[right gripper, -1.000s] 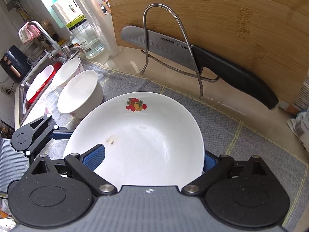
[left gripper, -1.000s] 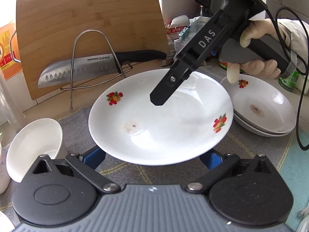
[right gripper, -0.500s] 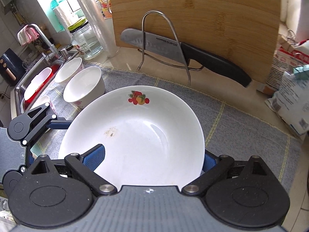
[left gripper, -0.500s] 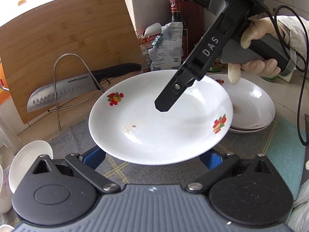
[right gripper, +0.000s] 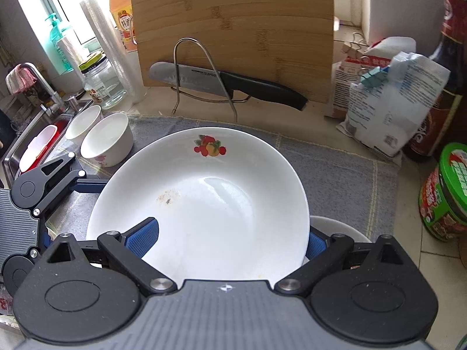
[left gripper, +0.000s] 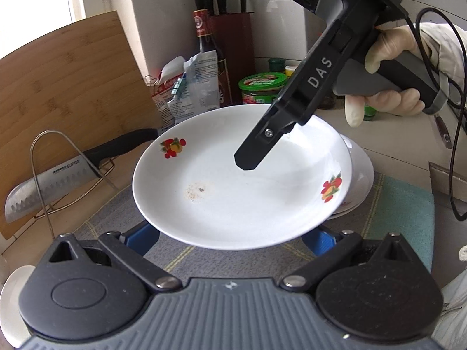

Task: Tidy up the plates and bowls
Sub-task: 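Carry the plate with the right gripper toward the plate stack by the jars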

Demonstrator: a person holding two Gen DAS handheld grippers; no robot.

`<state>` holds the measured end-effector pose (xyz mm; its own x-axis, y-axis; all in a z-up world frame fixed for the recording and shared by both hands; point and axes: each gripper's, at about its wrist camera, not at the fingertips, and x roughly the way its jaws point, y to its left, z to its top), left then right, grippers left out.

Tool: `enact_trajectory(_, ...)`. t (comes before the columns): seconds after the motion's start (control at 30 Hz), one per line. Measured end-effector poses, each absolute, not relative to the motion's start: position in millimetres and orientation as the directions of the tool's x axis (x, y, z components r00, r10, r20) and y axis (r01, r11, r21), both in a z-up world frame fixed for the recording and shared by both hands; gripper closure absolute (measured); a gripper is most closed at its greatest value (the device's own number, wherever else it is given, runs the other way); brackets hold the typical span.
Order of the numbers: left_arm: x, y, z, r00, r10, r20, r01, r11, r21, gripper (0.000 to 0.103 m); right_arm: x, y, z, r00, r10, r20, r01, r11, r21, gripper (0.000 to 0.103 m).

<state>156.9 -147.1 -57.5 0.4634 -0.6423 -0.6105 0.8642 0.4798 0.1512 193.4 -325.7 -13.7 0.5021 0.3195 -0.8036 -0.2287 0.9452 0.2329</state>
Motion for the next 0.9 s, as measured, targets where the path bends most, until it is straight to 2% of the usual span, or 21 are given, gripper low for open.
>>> enact_trajectory(0.47,135.6,-186.8,-64.7,0.302,-0.728,-0.615,0.950,0.281,0.134,0.001,125.1,-367.0,-13.0,0.541,0.182,-0.821,-0.022,0.979,0.203,0.002)
enact_trajectory(0.9,133.8,-207.2,-82.1,0.226,-0.724,-0.651,0.973,0.196,0.121,0.001,103.7,-382.2,-29.1,0.519,0.121,-0.846,0.080,0.979,0.189,0.002)
